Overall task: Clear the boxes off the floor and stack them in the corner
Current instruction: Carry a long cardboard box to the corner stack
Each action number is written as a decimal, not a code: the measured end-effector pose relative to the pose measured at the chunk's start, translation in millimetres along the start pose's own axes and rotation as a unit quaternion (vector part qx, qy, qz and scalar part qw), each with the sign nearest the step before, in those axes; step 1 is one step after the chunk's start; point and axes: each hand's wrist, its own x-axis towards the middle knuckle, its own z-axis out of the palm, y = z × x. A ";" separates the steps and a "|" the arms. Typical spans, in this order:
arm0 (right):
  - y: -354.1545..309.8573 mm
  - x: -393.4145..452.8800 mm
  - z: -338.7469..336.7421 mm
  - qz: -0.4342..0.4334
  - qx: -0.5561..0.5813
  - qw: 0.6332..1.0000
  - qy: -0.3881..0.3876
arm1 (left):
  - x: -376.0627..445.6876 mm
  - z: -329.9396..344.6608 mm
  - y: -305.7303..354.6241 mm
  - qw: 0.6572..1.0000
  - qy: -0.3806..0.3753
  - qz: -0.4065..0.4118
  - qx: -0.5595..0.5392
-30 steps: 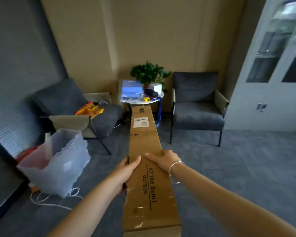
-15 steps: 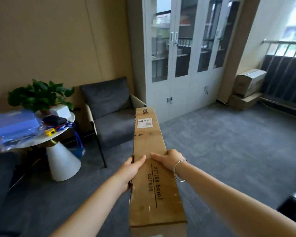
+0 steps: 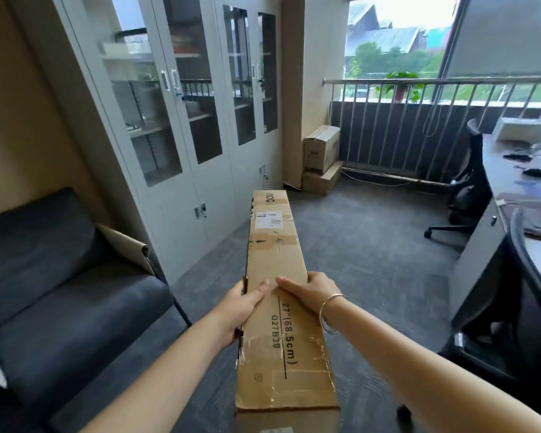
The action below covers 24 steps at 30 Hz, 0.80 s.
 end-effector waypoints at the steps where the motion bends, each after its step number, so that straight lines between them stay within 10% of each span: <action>1: 0.7 26.7 -11.5 0.006 0.008 1.000 0.009 | 29.3 7.6 11.0 1.000 -0.013 0.003 0.004; 24: -57.1 574.0 -251.4 0.082 0.035 0.987 0.137 | 614.0 124.7 258.3 0.989 -0.148 0.009 0.030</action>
